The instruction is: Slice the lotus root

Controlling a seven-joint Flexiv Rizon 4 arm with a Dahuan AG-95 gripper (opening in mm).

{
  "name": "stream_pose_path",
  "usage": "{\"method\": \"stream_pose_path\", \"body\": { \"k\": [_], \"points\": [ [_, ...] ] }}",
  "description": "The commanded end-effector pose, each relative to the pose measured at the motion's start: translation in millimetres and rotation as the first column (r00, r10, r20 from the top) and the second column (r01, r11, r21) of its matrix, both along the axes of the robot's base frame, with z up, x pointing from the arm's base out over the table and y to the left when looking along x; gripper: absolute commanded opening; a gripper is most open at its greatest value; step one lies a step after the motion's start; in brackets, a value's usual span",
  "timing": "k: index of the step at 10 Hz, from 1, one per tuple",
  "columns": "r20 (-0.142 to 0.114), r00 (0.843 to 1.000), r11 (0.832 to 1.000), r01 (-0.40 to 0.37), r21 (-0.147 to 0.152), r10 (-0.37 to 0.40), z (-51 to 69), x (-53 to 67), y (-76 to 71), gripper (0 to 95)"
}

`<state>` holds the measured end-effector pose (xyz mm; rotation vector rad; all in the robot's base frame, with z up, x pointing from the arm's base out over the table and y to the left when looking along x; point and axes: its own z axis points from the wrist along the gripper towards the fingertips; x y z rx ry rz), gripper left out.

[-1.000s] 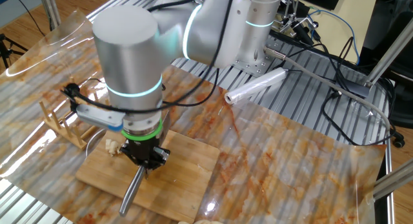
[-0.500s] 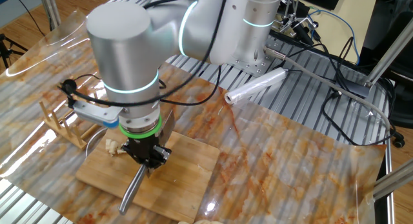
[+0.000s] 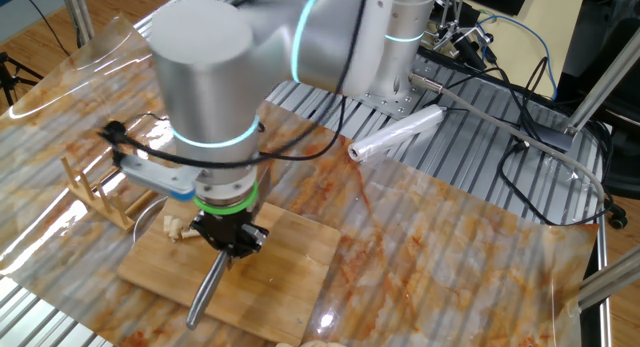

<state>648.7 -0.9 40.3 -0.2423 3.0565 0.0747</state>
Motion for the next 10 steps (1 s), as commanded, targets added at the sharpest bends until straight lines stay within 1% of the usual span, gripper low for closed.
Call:
{"method": "stream_pose_path", "body": {
  "k": [1, 2, 3, 4, 5, 6, 7, 8, 9, 10],
  "points": [
    [0.001, 1.000, 0.999, 0.017, 0.036, -0.017, -4.5, 1.0, 3.2, 0.0],
    [-0.015, 1.000, 0.999, 0.020, 0.025, -0.019, -0.8, 1.1, 2.3, 0.0],
    [-0.013, 1.000, 0.999, 0.029, 0.035, -0.028, -2.4, 0.8, 3.0, 0.0],
    [-0.005, 0.999, 0.999, 0.038, 0.037, -0.037, -5.1, 0.1, 4.2, 0.0],
    [-0.006, 0.999, 0.999, 0.039, 0.032, -0.039, -1.2, 0.9, 2.7, 0.0],
    [-0.004, 0.999, 0.999, 0.037, 0.037, -0.037, 3.2, 3.8, 1.2, 0.0],
    [0.002, 0.999, 0.999, 0.037, 0.038, -0.038, 4.6, 7.8, 0.2, 0.0],
    [-0.008, 0.999, 0.999, 0.037, 0.034, -0.037, 7.4, 13.2, -2.5, 0.0],
    [-0.013, 0.999, 0.998, 0.047, 0.046, -0.047, 11.1, 15.0, -4.2, 0.0],
    [-0.015, 0.999, 0.998, 0.052, 0.045, -0.052, 13.6, 14.9, -4.5, 0.0]
  ]
}}
